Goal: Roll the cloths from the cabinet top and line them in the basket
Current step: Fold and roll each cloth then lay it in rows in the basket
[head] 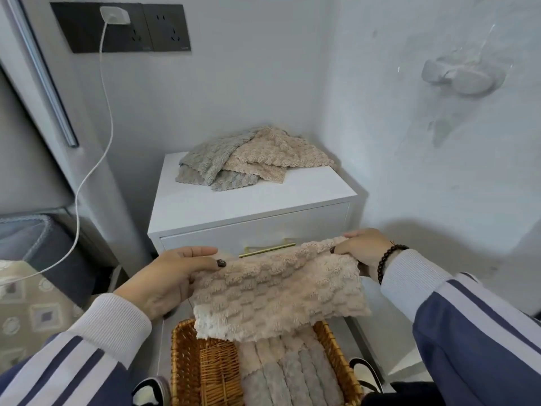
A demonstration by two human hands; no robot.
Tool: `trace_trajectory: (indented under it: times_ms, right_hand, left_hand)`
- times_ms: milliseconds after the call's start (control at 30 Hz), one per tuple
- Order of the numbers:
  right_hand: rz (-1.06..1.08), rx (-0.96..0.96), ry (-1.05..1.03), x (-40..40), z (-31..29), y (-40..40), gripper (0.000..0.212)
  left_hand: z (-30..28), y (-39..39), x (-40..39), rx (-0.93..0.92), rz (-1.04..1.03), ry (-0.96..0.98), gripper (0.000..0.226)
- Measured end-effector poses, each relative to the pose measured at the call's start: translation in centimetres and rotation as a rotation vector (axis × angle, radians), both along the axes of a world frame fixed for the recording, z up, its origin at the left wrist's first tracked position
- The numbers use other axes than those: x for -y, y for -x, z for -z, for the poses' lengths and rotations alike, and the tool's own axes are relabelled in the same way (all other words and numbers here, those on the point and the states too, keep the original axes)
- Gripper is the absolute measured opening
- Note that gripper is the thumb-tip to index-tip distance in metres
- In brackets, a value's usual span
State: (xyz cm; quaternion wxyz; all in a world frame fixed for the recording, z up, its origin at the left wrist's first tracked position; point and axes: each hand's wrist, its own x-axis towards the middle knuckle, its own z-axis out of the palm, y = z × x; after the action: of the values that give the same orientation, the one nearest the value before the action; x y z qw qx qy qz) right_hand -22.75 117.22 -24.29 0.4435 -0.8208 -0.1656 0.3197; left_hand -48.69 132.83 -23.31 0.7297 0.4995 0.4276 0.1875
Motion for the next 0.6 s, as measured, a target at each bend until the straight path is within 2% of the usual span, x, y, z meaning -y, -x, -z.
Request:
trace_trajectory:
  times_ms: [67, 133, 200, 233, 300, 367, 500, 600]
  right_hand:
    - [0.008, 0.139, -0.146, -0.3, -1.4, 0.6, 0.05]
    - [-0.024, 0.303, -0.462, 0.1, -4.2, 1.4, 0.053]
    - [-0.064, 0.416, -0.737, 1.4, -7.0, 2.4, 0.059]
    - [-0.056, 0.444, -0.786, 1.9, -7.6, 2.7, 0.06]
    - [-0.031, 0.45, -0.725, 2.0, -7.1, 2.9, 0.057]
    - [-0.011, 0.414, -0.599, 1.4, -5.9, 3.2, 0.05]
    - [0.044, 0.391, -0.54, 0.6, -4.9, 3.4, 0.035]
    - [0.013, 0.326, -0.44, 0.3, -4.1, 3.5, 0.029]
  left_hand:
    - [-0.8, 0.4, 0.0, 0.071, -0.099, -0.136, 0.033]
    - [-2.7, 1.2, -0.1, 0.279, -0.187, -0.286, 0.038]
    - [-4.7, 2.7, -0.4, 0.528, -0.156, -0.358, 0.044]
    - [-5.1, 3.4, -0.7, 0.569, -0.133, -0.376, 0.05]
    - [-4.7, 4.1, -1.2, 0.477, -0.174, -0.396, 0.057]
    - [-3.5, 3.7, -1.9, 0.293, -0.26, -0.434, 0.041]
    - [-2.7, 2.3, -2.4, 0.1, -0.296, -0.514, 0.04]
    - [-2.4, 1.6, -2.1, -0.013, -0.235, -0.281, 0.021]
